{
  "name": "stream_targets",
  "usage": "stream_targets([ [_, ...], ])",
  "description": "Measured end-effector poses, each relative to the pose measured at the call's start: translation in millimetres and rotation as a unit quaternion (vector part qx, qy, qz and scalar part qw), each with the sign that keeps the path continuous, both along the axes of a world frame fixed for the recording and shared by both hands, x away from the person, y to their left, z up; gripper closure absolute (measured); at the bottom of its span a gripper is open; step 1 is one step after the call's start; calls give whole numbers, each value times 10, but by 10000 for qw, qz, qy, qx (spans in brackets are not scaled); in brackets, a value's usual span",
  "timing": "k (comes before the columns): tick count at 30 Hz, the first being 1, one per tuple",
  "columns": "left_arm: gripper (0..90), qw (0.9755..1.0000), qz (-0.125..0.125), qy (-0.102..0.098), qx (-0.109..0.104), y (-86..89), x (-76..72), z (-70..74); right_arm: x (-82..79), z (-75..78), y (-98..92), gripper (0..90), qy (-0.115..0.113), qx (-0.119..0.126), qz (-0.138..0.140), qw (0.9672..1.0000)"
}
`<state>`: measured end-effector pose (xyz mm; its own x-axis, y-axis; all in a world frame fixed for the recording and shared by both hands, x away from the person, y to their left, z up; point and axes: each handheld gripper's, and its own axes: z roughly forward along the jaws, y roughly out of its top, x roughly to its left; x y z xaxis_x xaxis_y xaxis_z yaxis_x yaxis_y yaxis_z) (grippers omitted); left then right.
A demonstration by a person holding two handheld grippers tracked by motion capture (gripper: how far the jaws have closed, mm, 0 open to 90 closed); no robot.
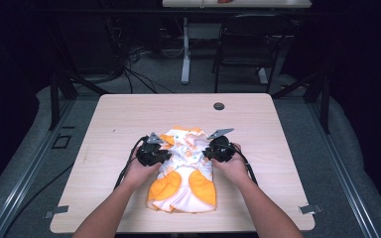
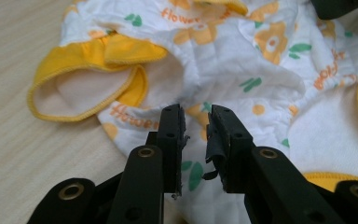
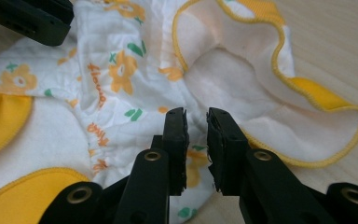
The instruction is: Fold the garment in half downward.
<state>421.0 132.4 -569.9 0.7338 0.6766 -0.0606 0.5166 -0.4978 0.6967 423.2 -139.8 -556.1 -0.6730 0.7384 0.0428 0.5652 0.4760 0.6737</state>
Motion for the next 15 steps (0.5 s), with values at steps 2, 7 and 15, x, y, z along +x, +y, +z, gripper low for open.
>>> stream_targets([
  [2,742,10000,-72,56,29,-9,-20,-34,-1,-42,9,779,56,-58,-13,10000],
  [7,757,9999,-65,63,-74,18,-53,-63,-17,-120,-7,787,150,-233,103,9996],
  [15,757,9994,-346,90,-2,35,-239,-54,-149,-117,-9,787,115,-383,389,9984],
])
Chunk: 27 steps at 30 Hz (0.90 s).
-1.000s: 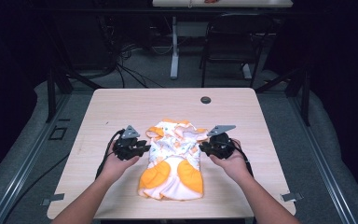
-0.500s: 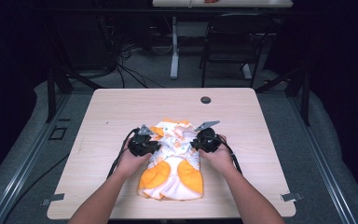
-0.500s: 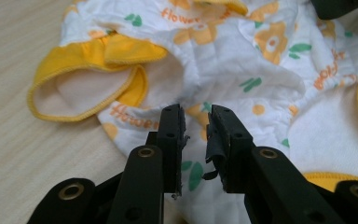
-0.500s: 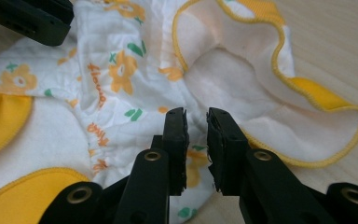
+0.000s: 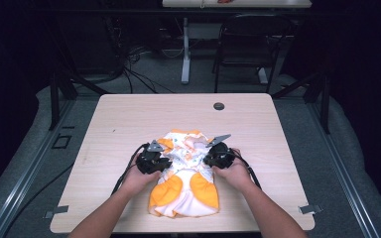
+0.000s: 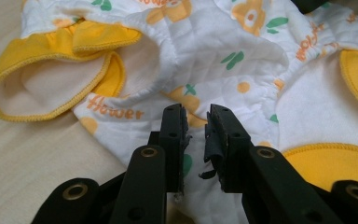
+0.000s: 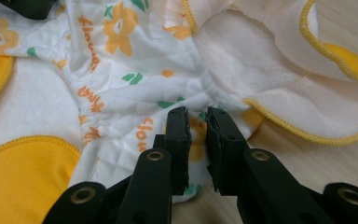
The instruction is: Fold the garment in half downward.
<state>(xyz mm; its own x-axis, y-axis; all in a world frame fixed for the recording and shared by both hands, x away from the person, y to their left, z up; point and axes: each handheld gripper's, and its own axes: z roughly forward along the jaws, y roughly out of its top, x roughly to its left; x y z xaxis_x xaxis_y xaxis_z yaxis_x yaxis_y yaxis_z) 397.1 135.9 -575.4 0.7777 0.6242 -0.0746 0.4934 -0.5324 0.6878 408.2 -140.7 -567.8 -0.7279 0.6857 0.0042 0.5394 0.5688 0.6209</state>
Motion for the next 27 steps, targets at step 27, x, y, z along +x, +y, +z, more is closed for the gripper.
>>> stream_targets([
  [27,758,9987,423,-118,-275,68,311,380,200,447,6,820,-87,322,-132,9994],
])
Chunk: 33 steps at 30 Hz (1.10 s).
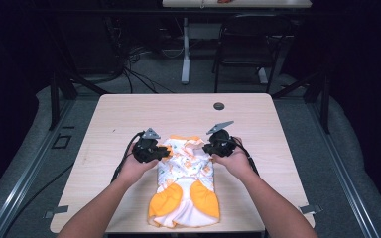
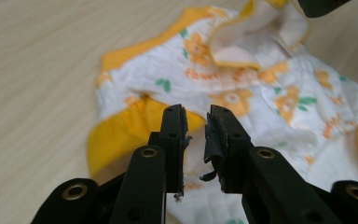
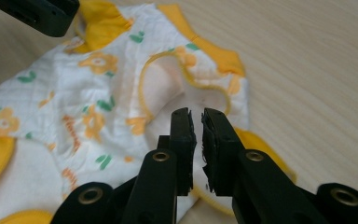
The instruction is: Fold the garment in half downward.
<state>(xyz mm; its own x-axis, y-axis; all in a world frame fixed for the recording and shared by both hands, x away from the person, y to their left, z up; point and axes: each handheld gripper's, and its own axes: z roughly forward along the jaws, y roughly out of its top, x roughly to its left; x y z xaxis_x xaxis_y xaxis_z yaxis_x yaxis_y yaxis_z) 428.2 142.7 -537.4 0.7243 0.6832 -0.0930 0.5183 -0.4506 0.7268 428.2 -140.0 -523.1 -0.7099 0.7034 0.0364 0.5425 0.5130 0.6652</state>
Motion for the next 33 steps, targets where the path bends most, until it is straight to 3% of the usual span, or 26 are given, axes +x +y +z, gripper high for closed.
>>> stream_targets([
  [3,749,9997,198,-163,63,8,106,14,141,15,8,804,35,134,-135,9998],
  [7,731,9994,313,-132,116,4,207,-13,279,-2,47,777,29,152,-326,9993],
  [11,713,9997,206,-95,9,-19,250,-61,364,-60,105,739,-109,11,-444,9990],
  [13,708,9997,212,-80,108,-43,268,-109,390,-88,131,738,-82,-4,-503,9987],
  [19,682,9993,266,-113,255,-70,299,-171,429,-177,176,723,15,-203,-522,9984],
  [28,659,9989,363,-69,276,-46,336,-208,390,-329,210,701,129,-167,-461,9987],
  [33,648,9986,404,-46,337,-52,350,-248,383,-333,226,696,201,-313,-338,9987],
])
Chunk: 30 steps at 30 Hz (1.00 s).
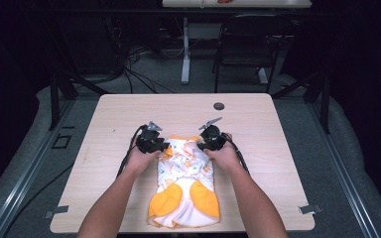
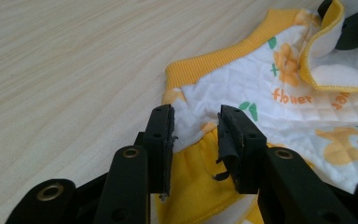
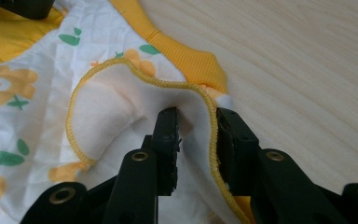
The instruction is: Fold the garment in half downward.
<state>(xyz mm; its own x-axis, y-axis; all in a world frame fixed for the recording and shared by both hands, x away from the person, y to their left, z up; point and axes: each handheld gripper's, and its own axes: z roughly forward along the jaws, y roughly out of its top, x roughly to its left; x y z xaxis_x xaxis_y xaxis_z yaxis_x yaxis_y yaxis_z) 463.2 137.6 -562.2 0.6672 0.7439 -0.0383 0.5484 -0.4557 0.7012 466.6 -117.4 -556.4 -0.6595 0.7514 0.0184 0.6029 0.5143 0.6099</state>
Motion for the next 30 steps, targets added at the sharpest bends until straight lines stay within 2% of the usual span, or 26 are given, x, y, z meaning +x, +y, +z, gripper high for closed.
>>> stream_targets([
  [5,642,10000,-12,1,16,-22,0,-15,-5,-20,22,692,22,-138,50,9999],
  [10,639,10000,-51,41,49,-23,-1,-26,-10,-47,39,689,16,-176,54,9998],
  [11,638,10000,-14,-3,31,-28,-3,-37,-11,-46,39,690,41,-196,53,9998],
  [21,607,10000,-9,22,96,-26,2,-93,-6,-71,41,669,32,-194,80,9998],
  [24,614,9999,31,26,109,-18,3,-93,-8,-70,36,689,35,-275,140,9995],
  [26,614,9999,43,20,101,-15,5,-91,-7,-70,30,721,43,-274,150,9995],
  [30,611,10000,60,33,37,-4,9,-78,-7,-68,28,728,44,-283,150,9995],
])
